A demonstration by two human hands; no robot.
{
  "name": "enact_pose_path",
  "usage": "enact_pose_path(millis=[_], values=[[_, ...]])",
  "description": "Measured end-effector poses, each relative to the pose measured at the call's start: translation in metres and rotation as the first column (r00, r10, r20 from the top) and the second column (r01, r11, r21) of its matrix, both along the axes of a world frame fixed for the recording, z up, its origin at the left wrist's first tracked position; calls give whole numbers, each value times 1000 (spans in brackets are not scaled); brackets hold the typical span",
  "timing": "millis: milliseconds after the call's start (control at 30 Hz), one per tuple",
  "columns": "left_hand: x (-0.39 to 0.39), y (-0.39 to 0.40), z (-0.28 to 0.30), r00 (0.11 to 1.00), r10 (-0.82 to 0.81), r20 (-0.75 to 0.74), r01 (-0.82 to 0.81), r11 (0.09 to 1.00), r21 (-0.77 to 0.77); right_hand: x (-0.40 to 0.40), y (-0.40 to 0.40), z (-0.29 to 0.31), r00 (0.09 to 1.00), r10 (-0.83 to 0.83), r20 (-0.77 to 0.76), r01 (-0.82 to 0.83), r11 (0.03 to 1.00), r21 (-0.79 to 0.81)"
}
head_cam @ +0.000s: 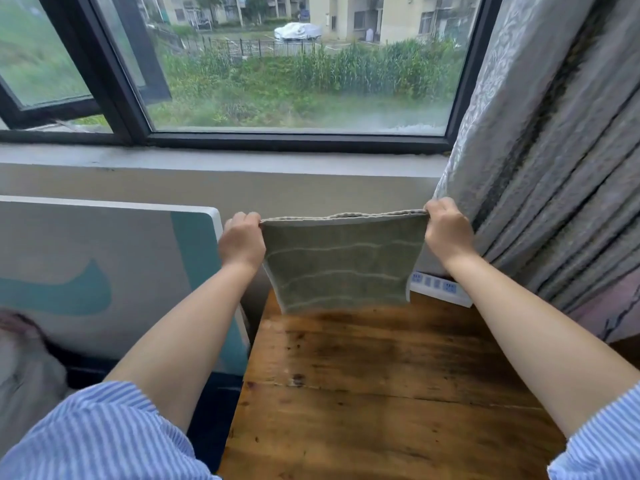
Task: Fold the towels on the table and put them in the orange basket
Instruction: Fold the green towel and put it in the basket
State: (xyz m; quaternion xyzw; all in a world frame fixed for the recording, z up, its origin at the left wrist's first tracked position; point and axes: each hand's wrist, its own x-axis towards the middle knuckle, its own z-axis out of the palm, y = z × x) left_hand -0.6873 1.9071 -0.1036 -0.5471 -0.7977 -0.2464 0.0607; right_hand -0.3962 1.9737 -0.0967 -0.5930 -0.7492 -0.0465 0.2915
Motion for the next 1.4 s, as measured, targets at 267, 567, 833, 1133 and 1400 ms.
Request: enact_pose_path(millis=[267, 567, 833, 1133, 1400], values=[[-22, -70, -48, 732, -580, -359, 558, 811, -173, 50, -61, -63, 923, 273, 272, -303, 950, 75], [30, -157, -172, 610, -792, -28, 369, 315, -874, 74, -178, -183, 595, 620, 512, -378, 777, -503], [46, -225, -251, 607, -792, 60, 291, 151, -945, 89, -243, -249, 533, 667, 521, -45, 637, -769], [60, -235, -267, 691, -711, 131, 218, 32, -975, 75, -263, -268, 566, 604, 562, 120, 614, -780], [84, -153, -259, 900, -411, 146, 374, 554, -744, 15, -191, -265, 802, 500, 327, -277, 796, -539]])
